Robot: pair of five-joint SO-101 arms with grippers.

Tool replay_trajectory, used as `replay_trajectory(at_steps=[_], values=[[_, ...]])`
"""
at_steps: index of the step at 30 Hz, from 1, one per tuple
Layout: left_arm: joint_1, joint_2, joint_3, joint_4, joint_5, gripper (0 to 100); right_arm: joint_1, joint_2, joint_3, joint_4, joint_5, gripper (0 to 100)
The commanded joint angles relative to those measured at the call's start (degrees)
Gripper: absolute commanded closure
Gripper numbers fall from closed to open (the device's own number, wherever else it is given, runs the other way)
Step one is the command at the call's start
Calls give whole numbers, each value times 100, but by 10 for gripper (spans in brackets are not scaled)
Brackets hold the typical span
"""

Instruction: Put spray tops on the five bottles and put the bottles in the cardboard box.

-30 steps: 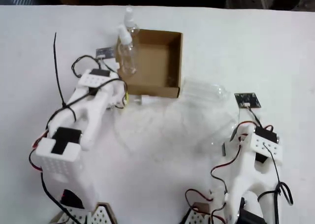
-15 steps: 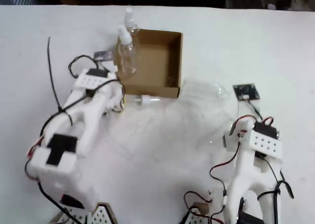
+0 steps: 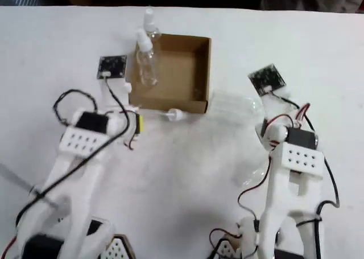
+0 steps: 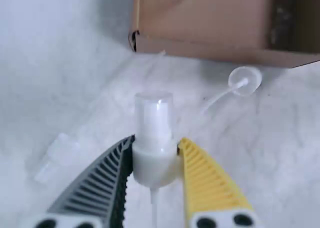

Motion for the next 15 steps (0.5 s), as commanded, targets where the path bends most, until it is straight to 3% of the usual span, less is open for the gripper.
replay_trajectory(at_steps=[1, 6, 11, 15], values=[[75, -1007, -70, -149, -114, 980, -470, -620, -237, -154, -1846, 983], [40, -1560, -97, -862, -114, 980, -1596, -1508, 220, -198, -2901, 983], [-92, -1710, -97, -2189, -114, 980, -2932, -2633, 747, -198, -2945, 982], [-259, -1710, -97, -3323, -114, 980, -3459, -3547, 1521, -760, -2936, 982]])
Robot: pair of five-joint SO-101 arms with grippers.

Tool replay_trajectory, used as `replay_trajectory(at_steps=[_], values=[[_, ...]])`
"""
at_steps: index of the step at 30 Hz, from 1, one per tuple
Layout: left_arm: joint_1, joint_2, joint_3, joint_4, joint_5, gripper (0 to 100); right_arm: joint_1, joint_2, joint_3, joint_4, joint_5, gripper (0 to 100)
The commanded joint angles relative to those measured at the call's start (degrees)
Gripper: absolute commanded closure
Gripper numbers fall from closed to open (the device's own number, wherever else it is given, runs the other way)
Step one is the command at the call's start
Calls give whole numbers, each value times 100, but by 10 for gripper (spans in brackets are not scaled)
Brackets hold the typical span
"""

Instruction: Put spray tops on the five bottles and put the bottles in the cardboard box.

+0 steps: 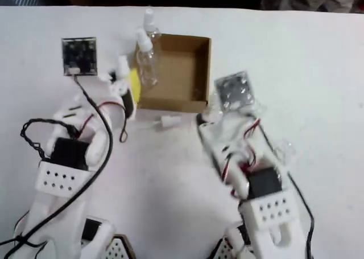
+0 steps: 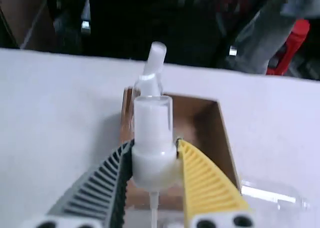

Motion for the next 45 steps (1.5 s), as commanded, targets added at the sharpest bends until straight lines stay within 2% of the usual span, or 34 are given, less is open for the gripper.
replay_trajectory(at_steps=[1, 7, 14, 18, 23, 26, 32, 42, 45], values=[[-180, -215, -97, -1081, -62, 980, -391, -848, 607, -690, -44, 982], [-136, -207, -325, -1890, -97, 980, -787, -2246, 2242, -2009, -35, 982], [145, -171, -1442, -1890, -105, 980, -901, -3512, 2901, -2211, -70, 983], [699, -154, -2171, -1310, -176, 980, -1121, -3881, 3262, -2202, -35, 983], [1560, -92, -2778, -211, -1389, 980, -1191, -3846, 3411, -2176, -35, 983], [1851, 215, -3007, 176, -1609, 980, -1182, -3846, 3464, -2176, -35, 983], [1903, 840, -3138, 246, -1609, 980, -1147, -3846, 3473, -2176, -35, 983], [1912, 884, -3068, 264, -1591, 980, -1156, -3846, 3604, -2220, -35, 983], [2062, 831, -2857, 264, -1301, 980, -1147, -3846, 3604, -2220, -35, 983]])
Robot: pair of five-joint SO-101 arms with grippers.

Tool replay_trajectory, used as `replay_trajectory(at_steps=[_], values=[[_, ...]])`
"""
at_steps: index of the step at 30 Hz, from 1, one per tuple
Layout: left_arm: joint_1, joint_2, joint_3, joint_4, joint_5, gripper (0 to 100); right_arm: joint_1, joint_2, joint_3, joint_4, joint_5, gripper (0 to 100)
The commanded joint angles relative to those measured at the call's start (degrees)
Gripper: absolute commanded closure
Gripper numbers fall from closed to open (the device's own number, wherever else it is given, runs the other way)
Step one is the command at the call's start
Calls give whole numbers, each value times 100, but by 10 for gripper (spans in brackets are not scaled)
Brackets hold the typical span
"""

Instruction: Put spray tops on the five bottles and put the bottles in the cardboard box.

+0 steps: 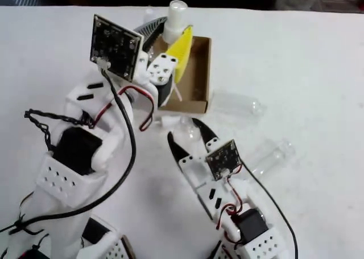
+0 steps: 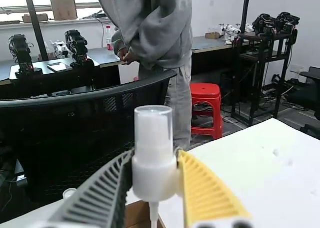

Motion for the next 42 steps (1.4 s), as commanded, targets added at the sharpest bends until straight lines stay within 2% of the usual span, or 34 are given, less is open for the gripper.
replay_trajectory(at_steps=[1, 6, 12, 21, 33, 39, 42], values=[[233, -48, 35, 26, 308, 980, -13, -40, -79, -136, -35, 983], [338, -48, 185, 35, 360, 980, -4, -40, -79, -119, -35, 983], [338, -57, 123, 589, 360, 980, -4, -40, -79, -101, -35, 983], [338, -57, 211, 598, 369, 980, -4, -40, -79, -101, -35, 983], [409, -119, 1108, 580, 369, 980, -4, -40, -79, -92, -35, 983], [971, -1007, 1952, 536, 369, 980, -4, -40, -79, -92, -35, 983], [1015, -1385, 2549, 158, 369, 980, -4, -40, -79, -92, -35, 983]])
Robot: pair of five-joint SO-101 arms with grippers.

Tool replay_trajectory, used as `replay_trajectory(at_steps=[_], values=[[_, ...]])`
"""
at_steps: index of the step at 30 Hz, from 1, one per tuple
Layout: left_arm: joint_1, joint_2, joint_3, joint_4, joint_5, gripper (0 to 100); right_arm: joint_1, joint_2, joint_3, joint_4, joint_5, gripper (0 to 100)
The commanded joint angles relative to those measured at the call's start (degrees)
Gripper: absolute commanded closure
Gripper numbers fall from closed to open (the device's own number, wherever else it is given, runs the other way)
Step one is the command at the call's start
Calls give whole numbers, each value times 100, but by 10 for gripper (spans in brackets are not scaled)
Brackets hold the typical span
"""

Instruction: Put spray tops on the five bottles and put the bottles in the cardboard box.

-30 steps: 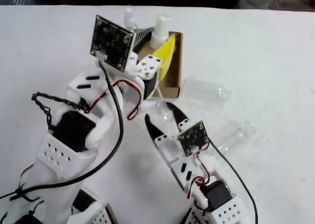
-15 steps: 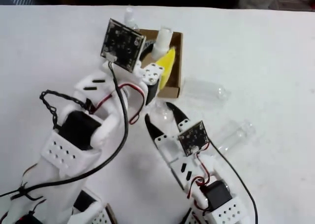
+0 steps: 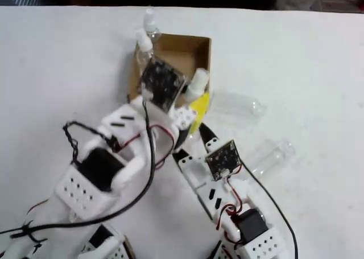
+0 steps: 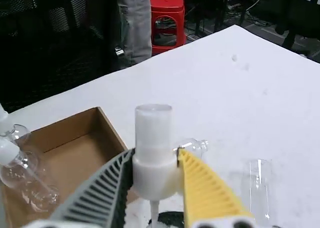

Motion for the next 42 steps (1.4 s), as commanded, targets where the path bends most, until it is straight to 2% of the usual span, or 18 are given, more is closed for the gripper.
replay_trajectory(at_steps=[1, 7, 15, 31, 38, 42], values=[[92, -585, 554, -598, 62, 980, 13, -40, -79, -92, -35, 983], [48, -1244, 1697, -1231, 62, 980, 251, -40, -79, -101, -70, 983], [31, -1525, 2426, -1793, 62, 980, 233, -40, -79, -101, -79, 983], [-4, -1534, 2541, -1741, 62, 973, 251, -40, -79, -92, -79, 983], [-198, -1543, 2523, -1222, 70, 758, 251, -40, -79, -92, -79, 983], [-444, -1552, 2514, -1143, 360, 708, 251, -40, -79, -92, -79, 983]])
